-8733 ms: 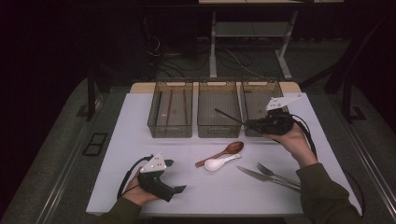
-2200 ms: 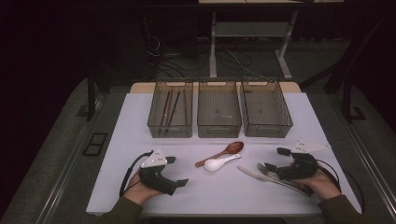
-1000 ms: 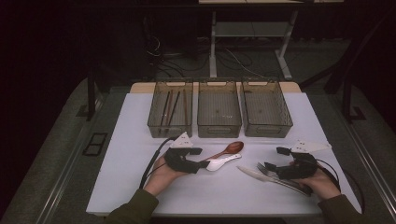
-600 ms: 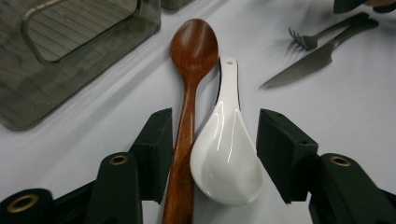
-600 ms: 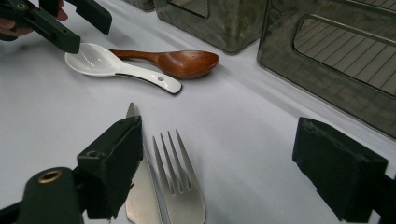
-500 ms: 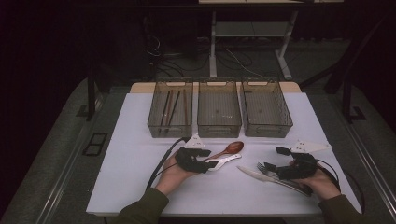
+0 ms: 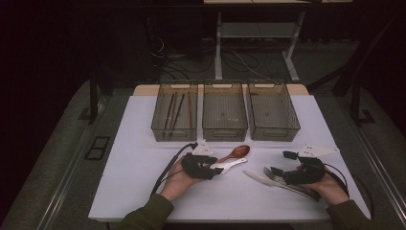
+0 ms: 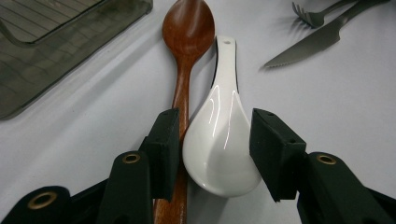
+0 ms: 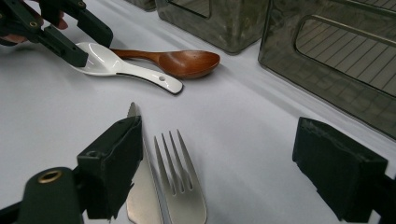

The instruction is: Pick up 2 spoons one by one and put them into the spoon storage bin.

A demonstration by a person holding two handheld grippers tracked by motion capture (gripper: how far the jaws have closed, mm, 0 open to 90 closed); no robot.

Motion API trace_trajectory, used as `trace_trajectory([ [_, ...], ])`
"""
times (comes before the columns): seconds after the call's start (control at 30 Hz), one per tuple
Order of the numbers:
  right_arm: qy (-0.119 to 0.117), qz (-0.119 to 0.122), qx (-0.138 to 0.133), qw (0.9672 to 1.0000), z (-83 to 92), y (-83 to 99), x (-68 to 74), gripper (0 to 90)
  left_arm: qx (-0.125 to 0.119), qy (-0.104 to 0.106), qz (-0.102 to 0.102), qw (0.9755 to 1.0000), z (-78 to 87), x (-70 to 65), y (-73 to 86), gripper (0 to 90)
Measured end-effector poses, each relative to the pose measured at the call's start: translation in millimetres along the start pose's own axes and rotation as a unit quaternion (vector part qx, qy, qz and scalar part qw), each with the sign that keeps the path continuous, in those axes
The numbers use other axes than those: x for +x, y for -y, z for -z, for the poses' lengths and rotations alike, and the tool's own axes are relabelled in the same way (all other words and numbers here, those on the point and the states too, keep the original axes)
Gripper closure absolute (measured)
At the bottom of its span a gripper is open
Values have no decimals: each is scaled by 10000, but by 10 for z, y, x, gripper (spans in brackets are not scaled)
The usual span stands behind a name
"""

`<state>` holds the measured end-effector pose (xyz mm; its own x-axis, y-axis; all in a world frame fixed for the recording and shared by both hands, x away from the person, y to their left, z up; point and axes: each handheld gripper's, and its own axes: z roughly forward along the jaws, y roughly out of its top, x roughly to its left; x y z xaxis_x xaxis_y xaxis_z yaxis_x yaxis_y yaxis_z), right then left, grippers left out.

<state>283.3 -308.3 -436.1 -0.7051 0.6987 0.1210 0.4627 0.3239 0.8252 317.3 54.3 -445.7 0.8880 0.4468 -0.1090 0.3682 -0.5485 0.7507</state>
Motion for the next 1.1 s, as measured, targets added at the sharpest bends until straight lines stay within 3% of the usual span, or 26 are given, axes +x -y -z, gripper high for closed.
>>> trace_trajectory([
  [0.5, -4, 26, 0, 10000, 5, 0, 0, 161, 228, 63, -296, 9993, -60, -113, 24, 548],
  [0.63, -1, 29, 0, 10000, 6, -1, 0, 161, 264, -2, -426, 9987, -76, -142, 22, 553],
  [1.1, 1, 21, 22, 10000, -1, -1, 7, 161, 332, -138, -498, 9981, -82, -186, 12, 629],
])
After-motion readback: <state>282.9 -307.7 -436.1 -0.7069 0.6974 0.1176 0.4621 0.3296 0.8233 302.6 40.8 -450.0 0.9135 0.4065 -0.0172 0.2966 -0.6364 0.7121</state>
